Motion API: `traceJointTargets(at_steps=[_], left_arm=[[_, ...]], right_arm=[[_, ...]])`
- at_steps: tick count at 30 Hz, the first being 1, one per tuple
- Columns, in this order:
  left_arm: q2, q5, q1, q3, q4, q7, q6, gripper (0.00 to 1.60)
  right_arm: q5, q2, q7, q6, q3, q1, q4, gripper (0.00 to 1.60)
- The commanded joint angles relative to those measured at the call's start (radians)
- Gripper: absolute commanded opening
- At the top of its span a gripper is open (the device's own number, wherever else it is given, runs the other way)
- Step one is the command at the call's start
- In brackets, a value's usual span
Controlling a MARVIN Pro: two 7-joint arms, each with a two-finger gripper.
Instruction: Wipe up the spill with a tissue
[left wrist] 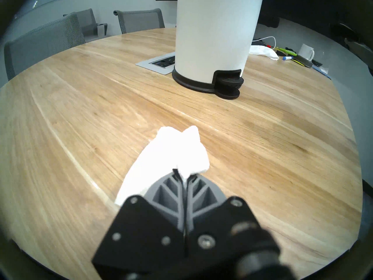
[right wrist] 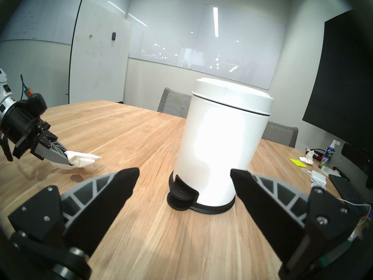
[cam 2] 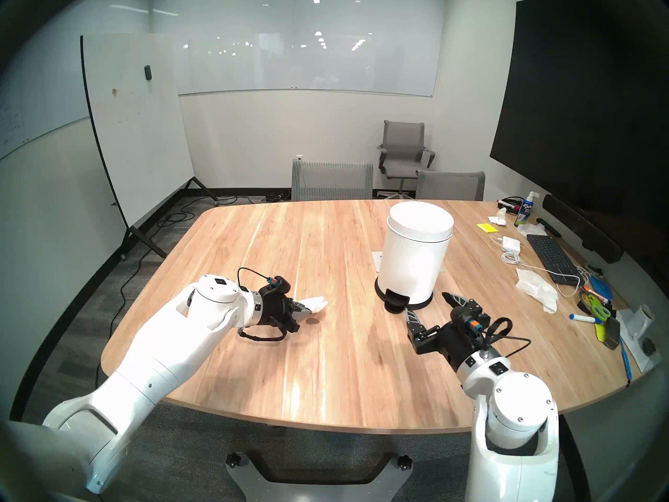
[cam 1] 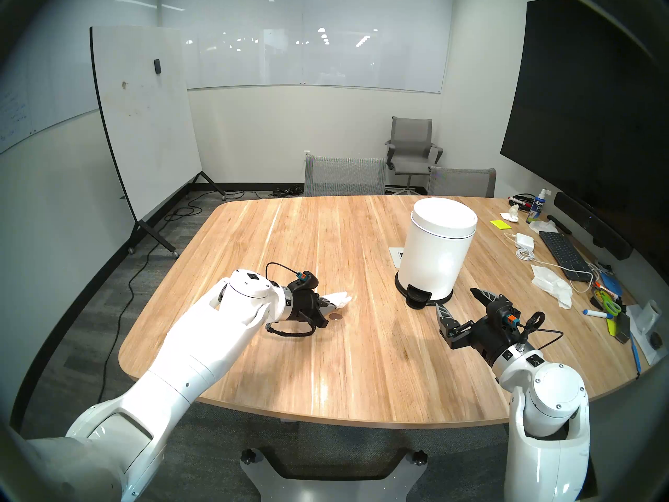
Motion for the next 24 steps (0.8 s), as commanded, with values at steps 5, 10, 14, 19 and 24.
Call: traceJointTargets(at_steps=[5, 10, 14, 19, 24], left_arm=[[-0.010, 0.000, 0.004, 0.006, -0.070, 0.015, 0.015, 0.44], [-0.011, -0.003, 0.008, 0.008, -0.077, 0.023, 0.023, 0.38], [-0.013, -0.005, 0.008, 0.010, -0.077, 0.027, 0.026, 0.50], [-0.019, -0.007, 0.003, 0.013, -0.069, 0.031, 0.026, 0.63], [-0.026, -0.008, -0.004, 0.017, -0.058, 0.035, 0.023, 0.21]], right_arm=[[0.001, 0.000, 0.000, -0.001, -0.002, 0.003, -0.021, 1.60], [0.001, 0.000, 0.000, -0.001, -0.002, 0.003, -0.021, 1.60], [0.001, 0.000, 0.000, -0.001, -0.002, 0.003, -0.021, 1.60], [0.001, 0.000, 0.000, -0.001, -0.002, 0.003, -0.021, 1.60], [0.001, 0.000, 0.000, -0.001, -0.002, 0.003, -0.021, 1.60]])
